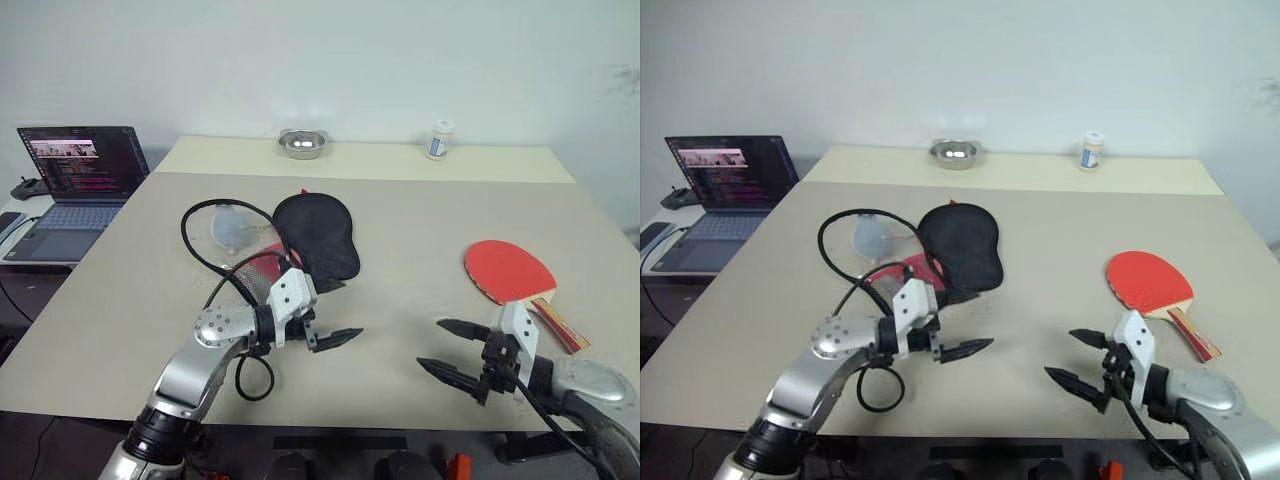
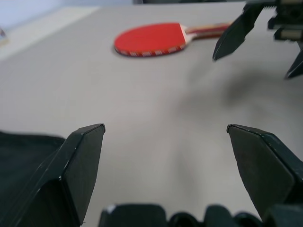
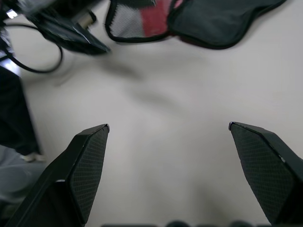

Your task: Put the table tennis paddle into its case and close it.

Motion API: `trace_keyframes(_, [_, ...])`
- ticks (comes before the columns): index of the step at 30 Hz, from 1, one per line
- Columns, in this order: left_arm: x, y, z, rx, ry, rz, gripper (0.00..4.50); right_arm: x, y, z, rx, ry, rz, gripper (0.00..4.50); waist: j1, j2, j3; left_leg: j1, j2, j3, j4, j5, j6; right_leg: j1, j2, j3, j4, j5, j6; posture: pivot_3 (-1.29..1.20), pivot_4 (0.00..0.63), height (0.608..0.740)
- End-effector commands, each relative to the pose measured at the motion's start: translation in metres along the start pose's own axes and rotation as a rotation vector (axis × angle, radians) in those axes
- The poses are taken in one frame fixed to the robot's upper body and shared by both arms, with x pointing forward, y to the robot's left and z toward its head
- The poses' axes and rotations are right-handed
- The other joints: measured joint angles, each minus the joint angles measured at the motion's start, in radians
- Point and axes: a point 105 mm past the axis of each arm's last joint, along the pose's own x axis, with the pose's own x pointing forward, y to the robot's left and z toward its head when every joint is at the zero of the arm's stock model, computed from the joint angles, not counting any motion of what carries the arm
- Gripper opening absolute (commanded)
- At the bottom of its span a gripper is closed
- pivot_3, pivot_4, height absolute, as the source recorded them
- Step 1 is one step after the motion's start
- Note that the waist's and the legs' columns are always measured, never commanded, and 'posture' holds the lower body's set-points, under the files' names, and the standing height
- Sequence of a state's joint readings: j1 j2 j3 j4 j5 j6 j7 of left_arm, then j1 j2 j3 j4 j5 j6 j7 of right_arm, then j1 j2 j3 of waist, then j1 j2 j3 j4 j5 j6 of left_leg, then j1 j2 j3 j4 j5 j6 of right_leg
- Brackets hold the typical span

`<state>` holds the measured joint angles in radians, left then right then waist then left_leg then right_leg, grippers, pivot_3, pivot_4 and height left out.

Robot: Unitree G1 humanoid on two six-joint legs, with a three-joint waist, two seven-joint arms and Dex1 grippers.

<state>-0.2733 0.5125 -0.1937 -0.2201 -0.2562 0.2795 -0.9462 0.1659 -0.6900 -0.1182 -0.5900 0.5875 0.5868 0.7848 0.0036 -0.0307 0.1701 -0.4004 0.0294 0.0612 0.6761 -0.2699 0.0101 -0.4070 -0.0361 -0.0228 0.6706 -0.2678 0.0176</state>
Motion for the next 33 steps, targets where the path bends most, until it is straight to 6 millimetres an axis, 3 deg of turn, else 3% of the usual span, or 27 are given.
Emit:
trace_keyframes(1, [-0.004,-0.008,-0.004,0.014,0.021,-0.085,4.5,-0.006,0.003,0.008,-0.025,-0.005,0.01,4.46,0.0,0.0,0.0,0.0,0.0,0.0,0.0,0.0,0.0,0.0,0.0,0.0,0.0,0.0,0.0,0.0,0.15,0.74])
trace_keyframes(11, [-0.004,0.007,0.004,0.012,-0.04,-0.036,4.5,-0.002,0.005,0.025,-0.051,-0.036,0.033,4.46,0.001,0.0,0.0,0.0,0.0,0.0,0.0,0.0,0.0,0.0,0.0,0.0,-0.002,0.0,0.0,0.0,0.15,0.74])
trace_keyframes(14, [0.004,0.018,0.011,0.039,-0.071,0.048,4.5,-0.006,0.001,0.028,-0.052,-0.033,0.049,4.46,0.002,-0.001,0.0,-0.001,0.0,0.0,0.0,0.0,0.0,0.001,0.0,-0.001,-0.004,0.001,0.0,0.0,0.15,0.74])
trace_keyframes(20, [-0.002,0.053,0.012,0.08,-0.069,0.177,4.5,0.001,0.001,0.039,-0.087,-0.063,0.051,4.46,0.002,-0.002,0.001,-0.001,0.0,0.0,0.0,0.0,0.0,0.001,0.0,-0.001,-0.006,0.002,0.002,0.0,0.15,0.74])
trace_keyframes(28, [0.029,0.092,-0.002,0.133,0.035,0.225,4.5,0.001,0.008,0.055,-0.124,-0.118,0.04,4.46,0.015,-0.002,0.001,-0.002,-0.002,-0.001,0.0,0.0,0.001,0.002,0.0,-0.002,-0.008,0.002,0.002,0.0,0.15,0.74])
trace_keyframes(33, [0.052,0.099,-0.009,0.105,0.08,0.157,4.5,0.001,0.012,0.079,-0.196,-0.171,0.035,4.46,0.015,-0.003,0.002,-0.003,-0.001,-0.001,0.0,0.0,0.001,0.001,0.001,-0.003,-0.008,0.004,-0.001,0.0,0.15,0.74])
